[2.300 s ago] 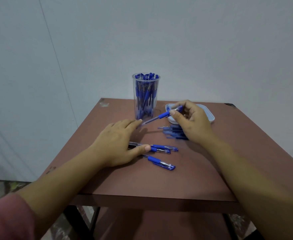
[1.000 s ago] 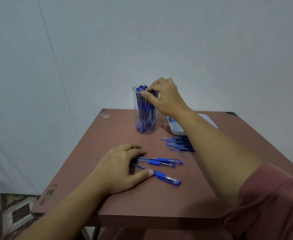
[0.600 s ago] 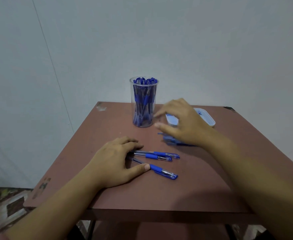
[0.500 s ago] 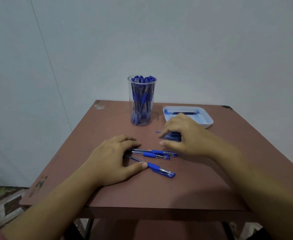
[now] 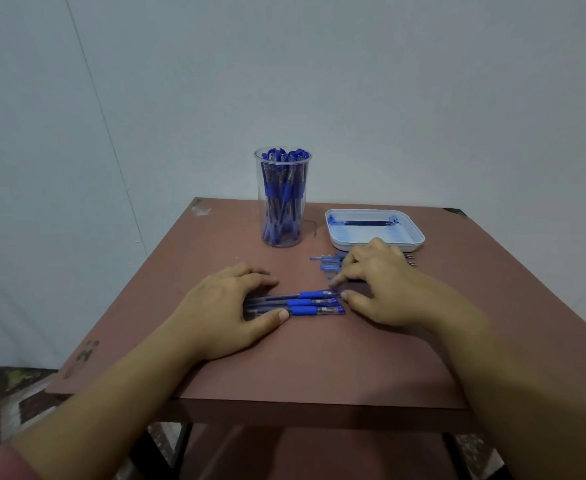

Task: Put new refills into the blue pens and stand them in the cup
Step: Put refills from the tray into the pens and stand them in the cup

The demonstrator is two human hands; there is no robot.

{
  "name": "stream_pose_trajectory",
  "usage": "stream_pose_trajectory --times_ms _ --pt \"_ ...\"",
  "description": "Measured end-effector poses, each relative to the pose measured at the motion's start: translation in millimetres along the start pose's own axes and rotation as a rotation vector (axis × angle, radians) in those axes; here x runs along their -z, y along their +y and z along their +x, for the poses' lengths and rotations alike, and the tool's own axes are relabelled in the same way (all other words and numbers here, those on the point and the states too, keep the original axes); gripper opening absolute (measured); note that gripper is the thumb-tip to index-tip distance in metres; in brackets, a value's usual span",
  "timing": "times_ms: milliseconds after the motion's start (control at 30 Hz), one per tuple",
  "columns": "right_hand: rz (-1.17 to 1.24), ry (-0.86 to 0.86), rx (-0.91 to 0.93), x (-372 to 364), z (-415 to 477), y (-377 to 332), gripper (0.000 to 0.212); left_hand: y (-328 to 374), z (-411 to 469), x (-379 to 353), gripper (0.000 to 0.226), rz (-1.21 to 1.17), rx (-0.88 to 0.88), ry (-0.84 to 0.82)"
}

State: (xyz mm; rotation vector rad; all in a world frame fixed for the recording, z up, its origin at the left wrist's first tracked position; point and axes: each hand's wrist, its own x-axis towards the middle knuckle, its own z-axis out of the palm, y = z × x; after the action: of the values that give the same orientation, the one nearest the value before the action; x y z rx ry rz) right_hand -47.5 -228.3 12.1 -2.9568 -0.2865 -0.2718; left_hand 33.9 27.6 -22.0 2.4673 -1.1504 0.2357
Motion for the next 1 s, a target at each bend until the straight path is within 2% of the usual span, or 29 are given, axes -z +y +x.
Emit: stream_pose_trajectory --times_ms 167,267,367,533,600,733,833,1000 --pt "-0.015 -0.001 -0.017 -1 5 -4 0.022 1 0 0 0.072 0.002 0.002 -0.001" --pt "0.084 0.106 -0.039 -3 7 -3 0.019 2 0 1 0.073 0.011 -0.001 0.015" --pt "0.23 0.214 -0.047 -3 7 -6 0.017 4 4 6 0.074 0.101 -0.052 0.129" --pt "0.276 0.302 0.011 -8 14 -15 0.016 8 26 13 0.056 0.256 -0.181 0.198" --pt "0.287 0.331 0.031 -12 18 -16 0.016 9 33 13 0.047 0.185 -0.232 0.191" --pt "0.417 0.379 0.029 -16 22 -22 0.012 4 37 7 0.029 -0.007 -0.184 0.224" --pt "0.494 0.369 0.022 -18 25 -21 0.011 1 36 -1 0.03 -0.135 -0.134 0.241" --pt "0.493 0.373 0.029 -19 30 -18 0.009 3 37 -2 0.032 -0.211 -0.066 0.192"
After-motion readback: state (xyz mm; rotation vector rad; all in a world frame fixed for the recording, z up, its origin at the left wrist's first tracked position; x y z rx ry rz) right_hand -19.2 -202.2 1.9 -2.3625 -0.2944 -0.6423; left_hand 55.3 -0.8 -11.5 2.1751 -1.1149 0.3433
